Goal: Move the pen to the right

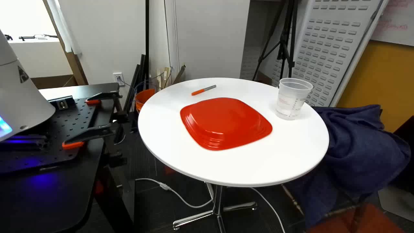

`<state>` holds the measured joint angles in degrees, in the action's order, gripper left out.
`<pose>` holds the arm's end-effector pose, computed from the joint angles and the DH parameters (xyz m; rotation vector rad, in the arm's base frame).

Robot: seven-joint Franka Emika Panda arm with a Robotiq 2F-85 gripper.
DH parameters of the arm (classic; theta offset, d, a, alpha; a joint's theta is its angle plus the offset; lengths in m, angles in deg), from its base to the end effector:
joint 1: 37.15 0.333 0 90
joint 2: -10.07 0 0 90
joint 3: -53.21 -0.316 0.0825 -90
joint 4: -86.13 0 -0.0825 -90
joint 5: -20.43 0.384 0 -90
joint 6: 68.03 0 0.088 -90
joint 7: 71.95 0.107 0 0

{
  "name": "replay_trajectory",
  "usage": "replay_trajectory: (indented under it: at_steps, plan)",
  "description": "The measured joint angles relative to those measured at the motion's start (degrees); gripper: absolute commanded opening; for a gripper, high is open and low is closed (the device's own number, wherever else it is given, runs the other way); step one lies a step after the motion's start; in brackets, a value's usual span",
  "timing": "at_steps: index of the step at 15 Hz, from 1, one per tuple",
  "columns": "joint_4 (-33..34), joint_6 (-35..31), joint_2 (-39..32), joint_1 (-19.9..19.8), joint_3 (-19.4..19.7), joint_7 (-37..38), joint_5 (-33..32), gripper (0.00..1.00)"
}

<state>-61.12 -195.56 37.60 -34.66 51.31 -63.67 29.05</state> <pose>0.4019 0.0357 0.4387 -3.0028 0.2320 -0.1867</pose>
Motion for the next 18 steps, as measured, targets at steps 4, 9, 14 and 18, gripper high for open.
replay_trajectory:
  at_steps: [4, 9, 14, 18]
  plan:
    - [0.0, 0.0, 0.0, 0.0, 0.0, 0.0, 0.0, 1.0]
    - [0.0, -0.17, 0.0, -0.01, -0.03, 0.0, -0.18, 1.0]
    - [0.0, -4.09, -1.13, -1.33, -0.61, 0.0, -5.42, 1.0]
    - [0.01, -8.66, -4.92, -2.63, -0.66, -0.17, -12.73, 1.0]
